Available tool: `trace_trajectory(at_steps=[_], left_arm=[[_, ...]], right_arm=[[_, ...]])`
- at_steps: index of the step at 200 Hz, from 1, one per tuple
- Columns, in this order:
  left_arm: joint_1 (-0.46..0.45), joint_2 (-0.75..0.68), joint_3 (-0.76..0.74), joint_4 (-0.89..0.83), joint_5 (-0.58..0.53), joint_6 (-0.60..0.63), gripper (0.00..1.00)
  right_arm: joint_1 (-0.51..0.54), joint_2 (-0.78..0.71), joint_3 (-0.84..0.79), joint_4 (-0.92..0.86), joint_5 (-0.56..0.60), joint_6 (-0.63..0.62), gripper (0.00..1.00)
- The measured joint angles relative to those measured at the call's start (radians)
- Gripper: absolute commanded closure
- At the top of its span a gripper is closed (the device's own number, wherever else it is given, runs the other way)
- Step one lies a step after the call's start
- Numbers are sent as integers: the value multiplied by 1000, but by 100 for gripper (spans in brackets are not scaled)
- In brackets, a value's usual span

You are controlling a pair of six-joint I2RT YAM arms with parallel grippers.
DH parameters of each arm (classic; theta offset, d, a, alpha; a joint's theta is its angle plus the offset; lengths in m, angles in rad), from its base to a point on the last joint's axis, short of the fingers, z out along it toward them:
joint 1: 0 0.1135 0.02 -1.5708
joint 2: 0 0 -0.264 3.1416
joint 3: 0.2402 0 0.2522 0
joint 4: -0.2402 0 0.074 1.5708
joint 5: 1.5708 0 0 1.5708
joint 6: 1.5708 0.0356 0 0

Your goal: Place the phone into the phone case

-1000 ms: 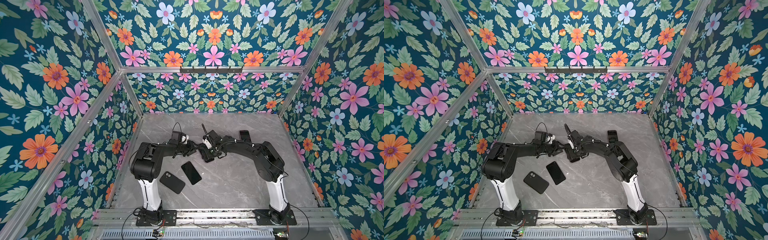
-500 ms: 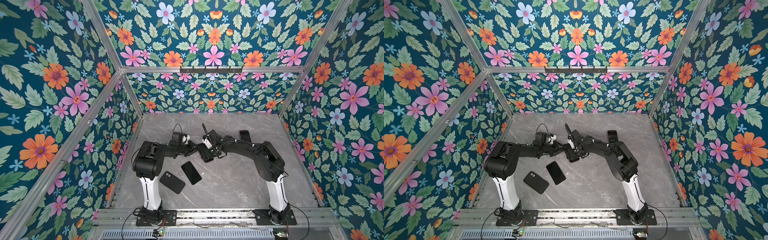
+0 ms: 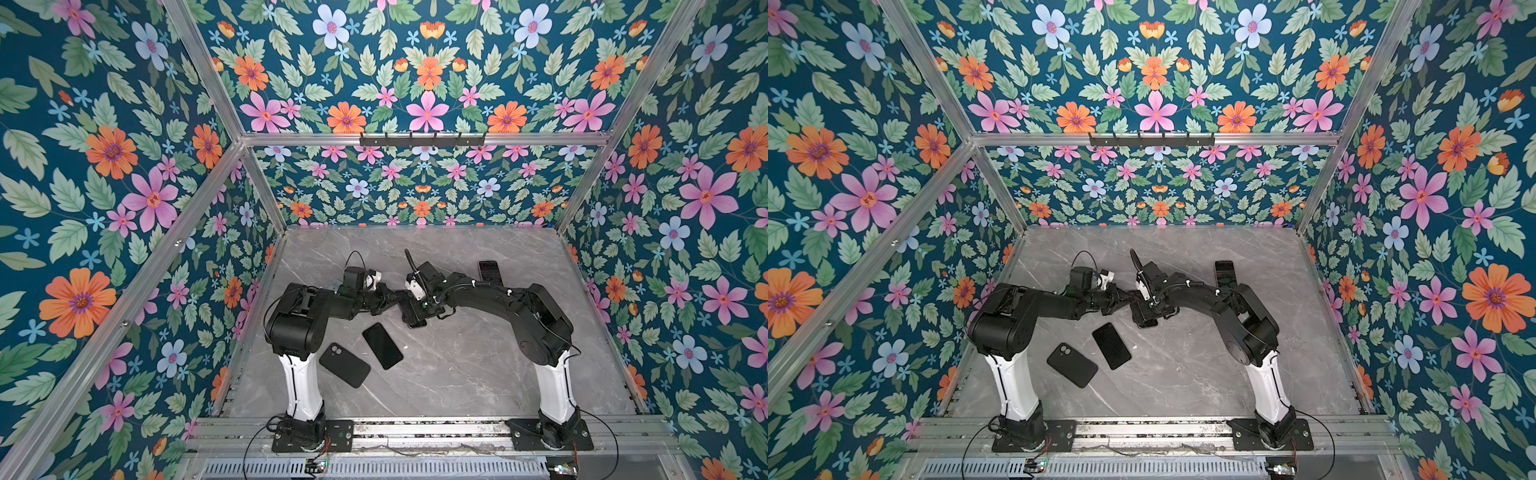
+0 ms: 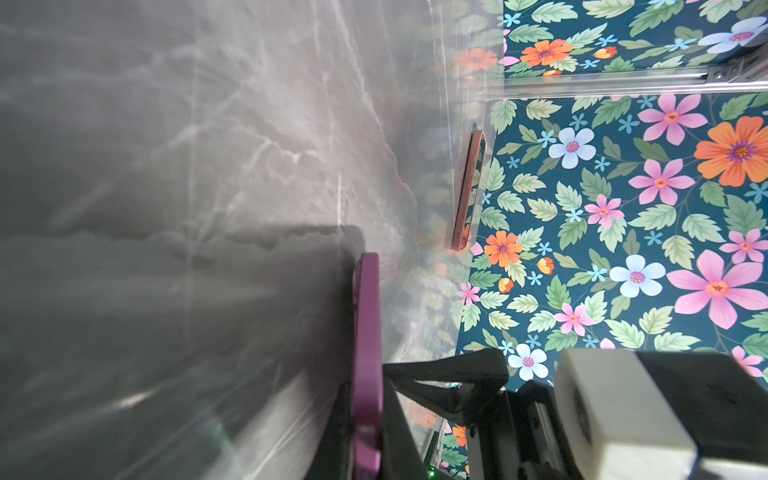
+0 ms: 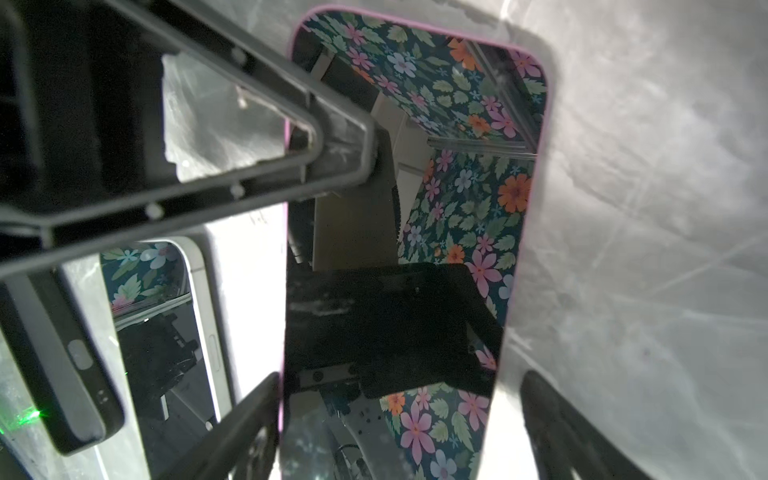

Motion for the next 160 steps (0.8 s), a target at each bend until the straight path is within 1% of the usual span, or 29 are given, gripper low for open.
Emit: trace_trajectory(at_steps=[33,47,66,88,98,107,127,147,160], left_arm=[[0,-14,-22,23,-1,-4,94],[0,-18,-31,34,0,-8,95],[0,-22,-48,62,-1,-28,97],[0,-31,-82,122,-4,-61,100],[0,-31,-100,161,-6,-91,100],[0,-31,-119,201,-11,-119,100],[0,-31,-171,327,-30,-220,100],[0,-25,-208,471,-46,-330,100],[0,-20,-224,563,-59,-397,100]], right_arm=[[-1,-53,-18,-7,3,18,8],[-1,-109,-50,-3,8,35,8],[-1,-196,-131,44,15,101,8],[-1,-272,-248,126,3,220,10],[-1,-296,-290,166,-2,289,14],[-1,-314,-324,208,-12,351,15],[-5,-343,-412,341,-63,505,18],[-21,-344,-498,501,-131,660,21],[-33,-349,-558,615,-153,756,22]])
